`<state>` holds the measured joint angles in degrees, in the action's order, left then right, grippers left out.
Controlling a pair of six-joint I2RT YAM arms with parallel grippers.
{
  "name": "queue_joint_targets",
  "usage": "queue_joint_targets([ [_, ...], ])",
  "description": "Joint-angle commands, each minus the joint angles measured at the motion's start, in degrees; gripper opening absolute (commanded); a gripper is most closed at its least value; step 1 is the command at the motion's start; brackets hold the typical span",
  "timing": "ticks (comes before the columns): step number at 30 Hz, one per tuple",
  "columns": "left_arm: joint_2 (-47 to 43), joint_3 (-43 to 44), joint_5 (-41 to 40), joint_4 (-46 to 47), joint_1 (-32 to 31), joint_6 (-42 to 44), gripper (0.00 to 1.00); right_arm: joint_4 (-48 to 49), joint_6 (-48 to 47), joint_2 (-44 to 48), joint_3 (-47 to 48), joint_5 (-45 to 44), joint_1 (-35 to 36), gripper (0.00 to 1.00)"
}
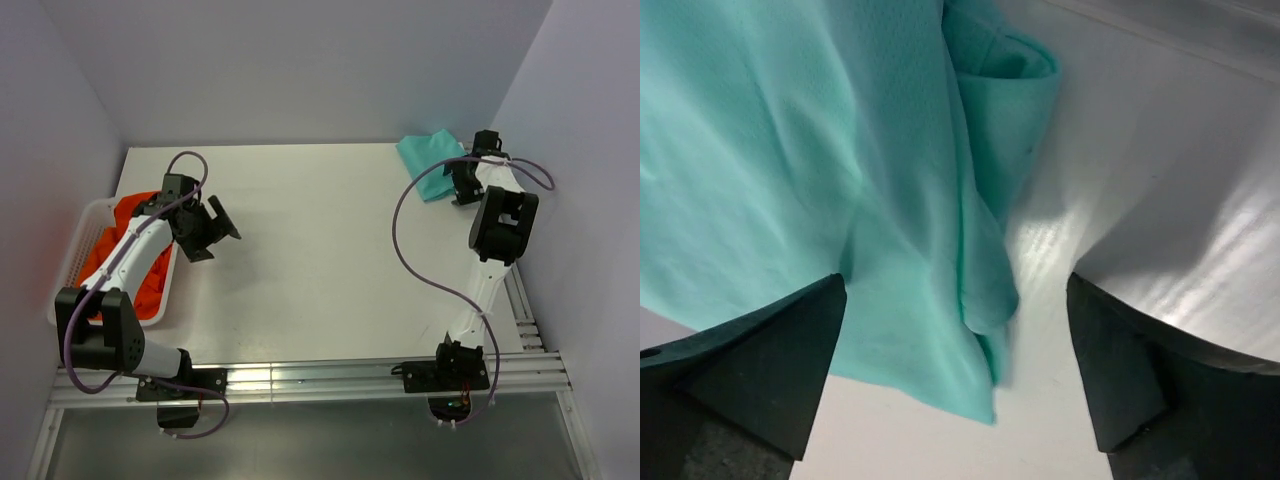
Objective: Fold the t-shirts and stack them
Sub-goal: Neatly place the folded tshirt to the corner
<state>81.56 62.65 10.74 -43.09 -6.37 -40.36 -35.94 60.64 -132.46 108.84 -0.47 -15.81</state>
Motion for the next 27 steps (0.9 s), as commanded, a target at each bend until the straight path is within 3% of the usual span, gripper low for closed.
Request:
queue_joint_targets([
  [1,-2.5,-0.5,-0.7,0.7,-0.3,-1.1,0.92,-0.6,-1.5,4.8,-3.1,-2.3,-0.4,1.00],
  [10,-3.6,4.1,-2.7,3.0,-0.4,-1.0,0.96,1.8,-9.7,24.7,-14.2,-5.2,-0.2,1.00],
  [15,-8.2,6.0,-5.7,5.5,-0.7,-0.2,0.99,4.8,-12.4,41.8,-27.7,2.1,-0.3,0.99],
  [20,-12.0,6.0,-8.9,3.7,-1.2,0.5,0.99,2.3,-19.2,53.0,-33.4,2.8,8.7,0.98],
  [22,-13.8,5.6,-10.0,3.7,-1.6,0.6,0.68,1.0,-22.0,55.9,-34.7,6.8,14.8,0.98],
  [23,-14.1,5.6,-10.5,3.4,-2.0,0.6,0.39,0.5,-24.1,58.3,-35.0,8.2,16.8,0.98],
  [24,-14.5,5.6,-12.2,2.5,-2.1,0.4,0.01,-2.0,-25.1,59.4,-34.7,9.1,19.1,0.98],
  [26,-15.5,5.4,-13.0,2.8,-2.2,0.5,0.00,-6.7,-26.5,62.0,-33.5,6.4,24.7,0.98],
  [27,-15.5,5.5,-13.3,3.0,-2.4,0.5,0.15,-10.6,-26.4,62.9,-33.0,3.9,26.5,0.98],
])
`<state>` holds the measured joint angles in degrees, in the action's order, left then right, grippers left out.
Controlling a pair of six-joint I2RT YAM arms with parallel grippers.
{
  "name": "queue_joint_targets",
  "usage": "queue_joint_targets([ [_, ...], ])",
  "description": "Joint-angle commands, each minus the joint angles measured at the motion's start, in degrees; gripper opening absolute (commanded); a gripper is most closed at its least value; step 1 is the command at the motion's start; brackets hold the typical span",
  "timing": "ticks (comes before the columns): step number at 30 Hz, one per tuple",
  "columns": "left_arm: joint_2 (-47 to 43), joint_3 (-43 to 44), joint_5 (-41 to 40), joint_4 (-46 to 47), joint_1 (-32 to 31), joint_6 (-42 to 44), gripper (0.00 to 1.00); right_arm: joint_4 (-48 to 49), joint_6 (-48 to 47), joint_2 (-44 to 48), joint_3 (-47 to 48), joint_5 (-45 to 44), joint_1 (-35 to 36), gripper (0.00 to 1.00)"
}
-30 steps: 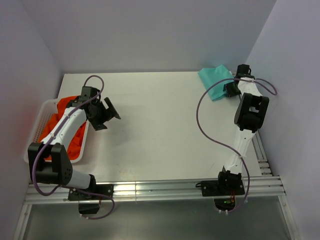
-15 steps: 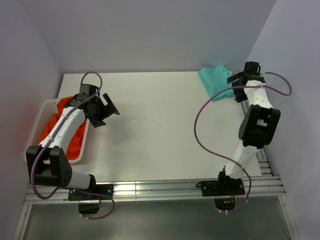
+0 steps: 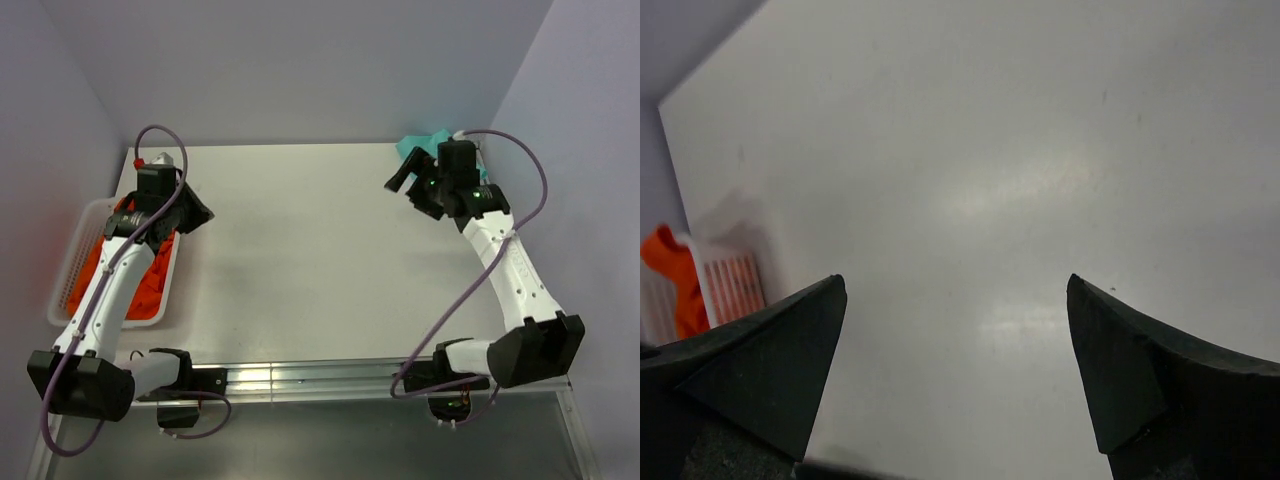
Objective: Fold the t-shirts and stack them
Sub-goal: Neatly place the folded tshirt to the corner
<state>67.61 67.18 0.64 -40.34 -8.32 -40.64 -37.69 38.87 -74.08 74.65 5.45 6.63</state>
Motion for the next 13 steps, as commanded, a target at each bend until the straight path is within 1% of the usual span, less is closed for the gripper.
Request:
queue_joint_targets([
  [1,-0.9,1.2,-3.3,0.3,-0.6,0.9,0.39,-9.8,-4.9,7.3,0.8,-4.1,5.6,0.98],
  [2,-0.6,1.4,-3.4,0.4,-1.1,1.1,0.64,-10.4,-5.4,8.9,0.1,-4.7,7.3,0.98],
  [3,-0.2,1.6,-3.5,0.4,-1.5,1.0,0.96,-10.8,-5.2,10.4,-1.3,-5.2,7.6,0.98],
  [4,0.8,2.0,-3.8,0.5,-1.8,1.0,0.99,-11.1,-5.3,13.0,-1.9,-5.4,7.8,0.98],
  [8,4.3,7.4,-5.4,-0.8,-4.9,2.2,0.99,-11.6,-7.0,16.7,-3.0,-7.5,7.8,1.00],
  [13,7.0,13.8,-8.9,-3.3,-8.4,3.5,0.99,-11.4,-8.7,17.8,-2.0,-10.3,7.8,1.00],
])
